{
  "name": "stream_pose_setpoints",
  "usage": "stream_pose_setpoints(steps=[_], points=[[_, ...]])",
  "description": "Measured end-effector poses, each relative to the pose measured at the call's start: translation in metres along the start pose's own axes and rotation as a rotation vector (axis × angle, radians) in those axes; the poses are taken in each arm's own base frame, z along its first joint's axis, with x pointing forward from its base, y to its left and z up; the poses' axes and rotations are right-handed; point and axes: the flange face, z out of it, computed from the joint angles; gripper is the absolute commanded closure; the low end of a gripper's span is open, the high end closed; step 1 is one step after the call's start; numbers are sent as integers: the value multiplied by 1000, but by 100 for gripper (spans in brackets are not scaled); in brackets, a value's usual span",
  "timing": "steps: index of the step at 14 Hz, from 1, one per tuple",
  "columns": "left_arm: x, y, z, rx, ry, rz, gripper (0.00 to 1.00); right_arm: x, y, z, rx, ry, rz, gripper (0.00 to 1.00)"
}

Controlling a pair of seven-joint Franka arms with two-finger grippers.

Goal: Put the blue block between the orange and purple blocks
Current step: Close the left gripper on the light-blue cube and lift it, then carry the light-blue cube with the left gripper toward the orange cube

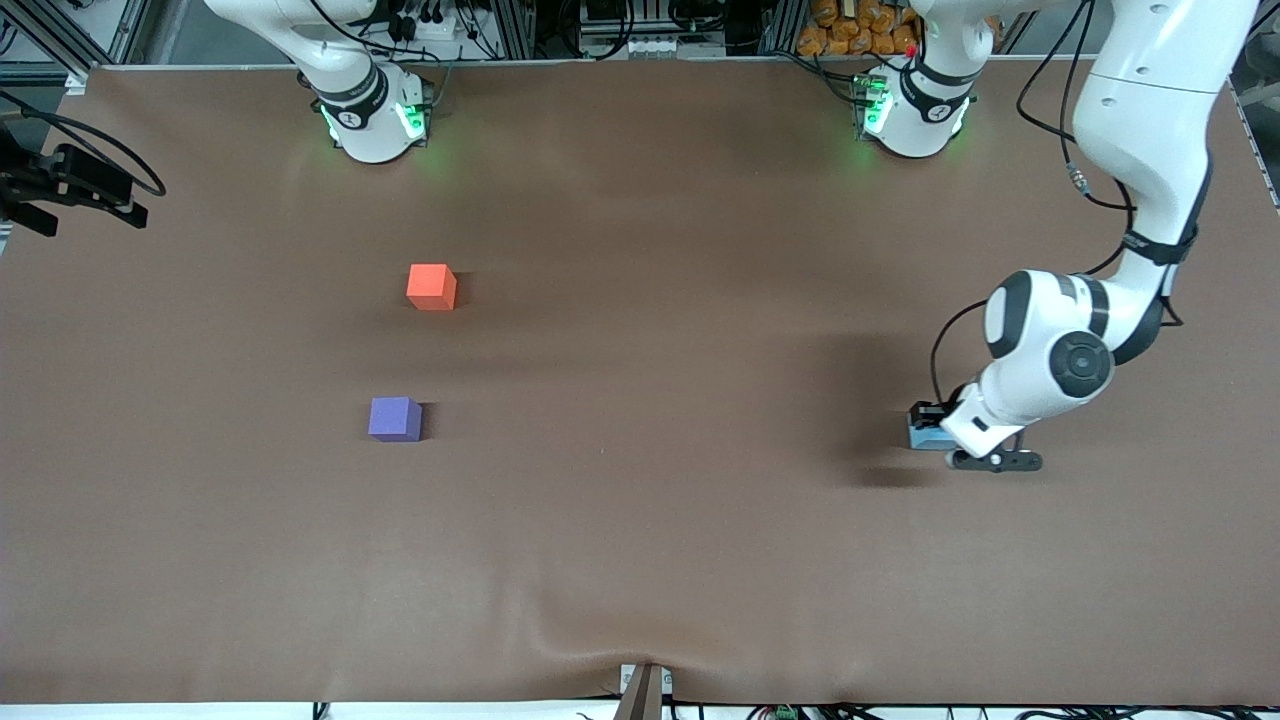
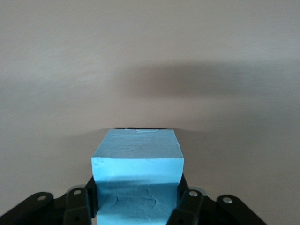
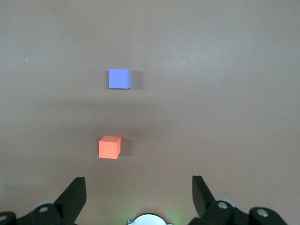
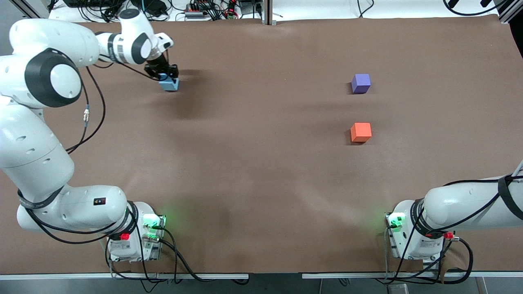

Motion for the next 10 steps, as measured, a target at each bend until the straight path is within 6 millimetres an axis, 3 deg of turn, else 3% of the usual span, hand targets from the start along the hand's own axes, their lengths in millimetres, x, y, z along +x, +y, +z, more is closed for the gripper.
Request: stream_pose_setpoints(steps=[3,5,10], points=[[2,66,-10,-2,23,75,100,0,0,0,0,-4,0,0],[-3,120,-18,-13,41,138,100,0,0,1,0,-4,0,0],[-30,304,-62,-93,8,215,100,0,0,1,0,-4,0,0]])
